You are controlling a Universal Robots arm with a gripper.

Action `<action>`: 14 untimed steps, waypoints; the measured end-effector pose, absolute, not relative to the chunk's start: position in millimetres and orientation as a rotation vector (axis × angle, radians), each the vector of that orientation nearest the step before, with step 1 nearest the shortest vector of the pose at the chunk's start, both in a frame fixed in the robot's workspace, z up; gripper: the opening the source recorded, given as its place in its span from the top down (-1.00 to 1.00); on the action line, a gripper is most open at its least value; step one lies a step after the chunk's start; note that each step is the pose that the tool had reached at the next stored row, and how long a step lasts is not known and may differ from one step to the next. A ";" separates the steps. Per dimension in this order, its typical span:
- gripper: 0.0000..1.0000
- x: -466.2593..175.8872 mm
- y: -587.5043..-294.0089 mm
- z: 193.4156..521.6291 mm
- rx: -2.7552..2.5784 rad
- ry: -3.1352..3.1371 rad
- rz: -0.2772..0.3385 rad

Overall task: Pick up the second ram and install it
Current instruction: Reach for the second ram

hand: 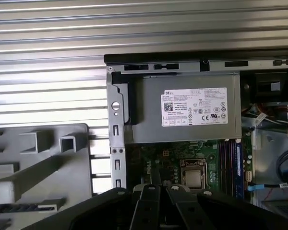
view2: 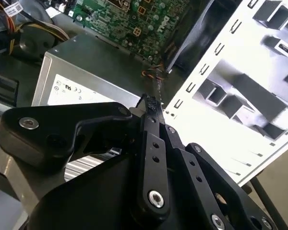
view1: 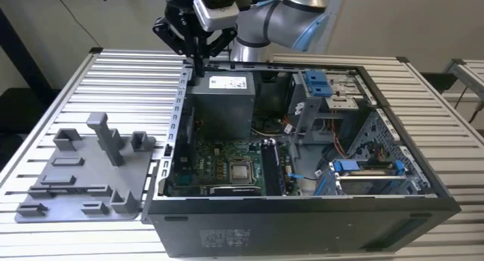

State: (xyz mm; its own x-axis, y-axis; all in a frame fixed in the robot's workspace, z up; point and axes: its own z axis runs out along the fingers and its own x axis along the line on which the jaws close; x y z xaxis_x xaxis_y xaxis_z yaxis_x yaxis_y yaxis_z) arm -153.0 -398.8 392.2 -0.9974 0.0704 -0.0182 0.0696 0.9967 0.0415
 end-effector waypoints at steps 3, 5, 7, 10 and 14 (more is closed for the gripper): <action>0.79 -160.3 -398.8 392.2 0.109 3.119 0.064; 0.79 -165.2 -398.8 392.2 0.109 3.119 0.064; 0.79 -170.8 -398.8 392.2 0.109 3.119 0.064; 0.79 -178.6 -398.8 392.1 0.109 3.119 0.064; 0.79 -188.9 -398.8 392.1 0.108 3.119 0.064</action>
